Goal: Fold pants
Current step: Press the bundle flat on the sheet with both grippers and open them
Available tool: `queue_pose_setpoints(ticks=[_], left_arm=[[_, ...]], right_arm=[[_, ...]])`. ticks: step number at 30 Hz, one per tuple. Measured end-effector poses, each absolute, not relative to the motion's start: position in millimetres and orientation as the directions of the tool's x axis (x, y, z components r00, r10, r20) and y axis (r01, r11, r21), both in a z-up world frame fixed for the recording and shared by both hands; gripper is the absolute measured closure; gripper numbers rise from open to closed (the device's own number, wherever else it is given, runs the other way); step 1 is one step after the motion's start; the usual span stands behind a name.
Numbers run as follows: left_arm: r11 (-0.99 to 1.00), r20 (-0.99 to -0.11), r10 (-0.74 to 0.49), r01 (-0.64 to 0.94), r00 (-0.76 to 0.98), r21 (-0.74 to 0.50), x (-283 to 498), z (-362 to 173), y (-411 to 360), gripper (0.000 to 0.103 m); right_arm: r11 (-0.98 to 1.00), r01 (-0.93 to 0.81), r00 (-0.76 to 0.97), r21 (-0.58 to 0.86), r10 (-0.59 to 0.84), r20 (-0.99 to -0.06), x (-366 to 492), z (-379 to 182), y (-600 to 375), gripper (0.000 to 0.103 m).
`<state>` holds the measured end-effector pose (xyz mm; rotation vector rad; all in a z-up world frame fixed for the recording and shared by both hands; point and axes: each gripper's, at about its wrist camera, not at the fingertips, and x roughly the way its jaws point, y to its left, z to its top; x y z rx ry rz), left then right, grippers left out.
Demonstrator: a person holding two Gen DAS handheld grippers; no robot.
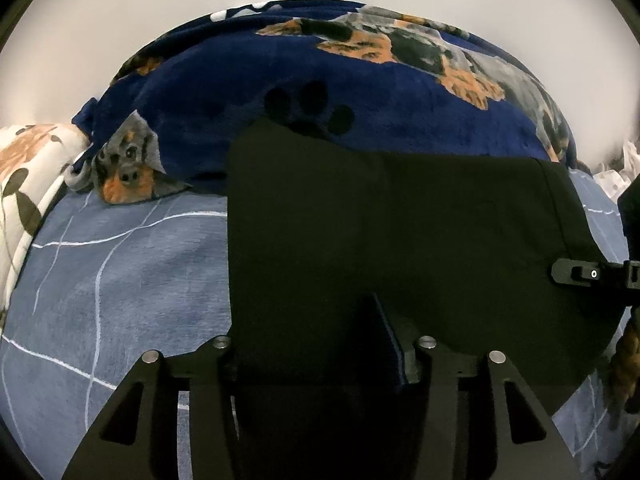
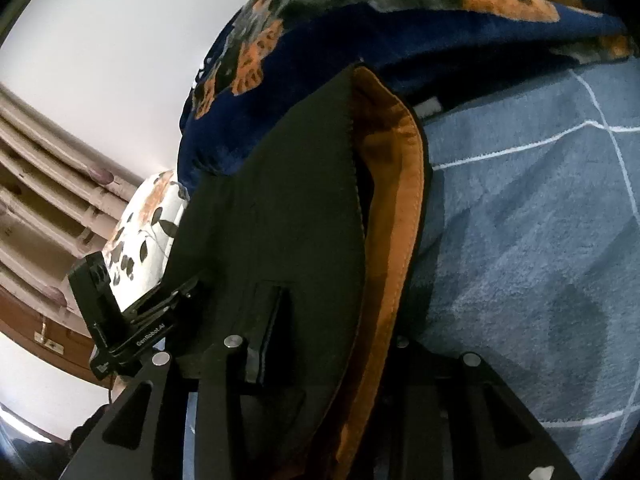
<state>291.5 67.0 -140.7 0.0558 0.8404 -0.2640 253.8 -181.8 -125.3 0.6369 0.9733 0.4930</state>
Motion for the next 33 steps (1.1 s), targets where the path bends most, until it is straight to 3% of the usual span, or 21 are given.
queue_pose_setpoints(ticks=[33], left_arm=[[0.988,-0.742,-0.142,0.141,0.655,-0.064,292,-143,81,0.024]], right_arm=[[0.758,-0.114,0.548,0.642,0.587,-0.596,245,-120,-173,0.065]])
